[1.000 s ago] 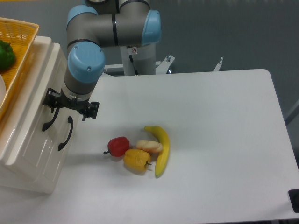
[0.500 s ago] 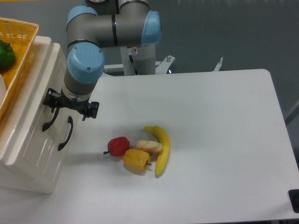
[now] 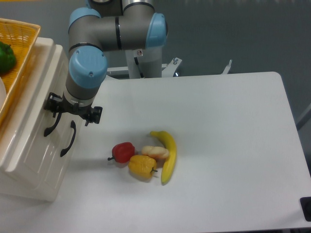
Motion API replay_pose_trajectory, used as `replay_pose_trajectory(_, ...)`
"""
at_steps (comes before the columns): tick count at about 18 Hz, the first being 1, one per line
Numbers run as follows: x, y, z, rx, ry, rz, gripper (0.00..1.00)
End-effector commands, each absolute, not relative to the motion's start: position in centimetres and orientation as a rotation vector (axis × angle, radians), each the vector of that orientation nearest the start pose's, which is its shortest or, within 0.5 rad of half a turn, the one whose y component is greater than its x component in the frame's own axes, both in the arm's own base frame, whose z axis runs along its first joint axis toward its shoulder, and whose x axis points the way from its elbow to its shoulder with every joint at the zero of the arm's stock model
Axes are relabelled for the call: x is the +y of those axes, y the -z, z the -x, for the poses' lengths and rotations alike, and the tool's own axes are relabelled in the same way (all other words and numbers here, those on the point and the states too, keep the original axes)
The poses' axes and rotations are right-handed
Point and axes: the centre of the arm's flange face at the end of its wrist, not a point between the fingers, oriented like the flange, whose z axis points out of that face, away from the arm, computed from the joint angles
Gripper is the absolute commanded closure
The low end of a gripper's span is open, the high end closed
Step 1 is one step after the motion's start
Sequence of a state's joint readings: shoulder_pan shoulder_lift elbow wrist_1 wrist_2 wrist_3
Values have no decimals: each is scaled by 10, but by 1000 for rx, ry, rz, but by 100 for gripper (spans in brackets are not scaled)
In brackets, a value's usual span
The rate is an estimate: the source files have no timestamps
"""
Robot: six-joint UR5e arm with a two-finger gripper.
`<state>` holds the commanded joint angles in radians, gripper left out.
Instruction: Slide the top white drawer open
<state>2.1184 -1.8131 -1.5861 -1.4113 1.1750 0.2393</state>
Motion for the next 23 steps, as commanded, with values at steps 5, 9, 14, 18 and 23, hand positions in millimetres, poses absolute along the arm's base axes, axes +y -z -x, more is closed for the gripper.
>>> replay_pose_trajectory(5, 578, -372, 151, -491, 615, 2980, 0)
replay_pose_trajectory(9, 579, -372, 151, -492, 616, 2981, 0)
replay_pose_trajectory(14, 579, -371, 151, -492, 610, 2984, 0)
replay_pose_trajectory(18, 578, -369, 153, -494, 586, 2999, 0)
replay_pose_trajectory(23, 578, -369, 155, -496, 572, 3004, 0)
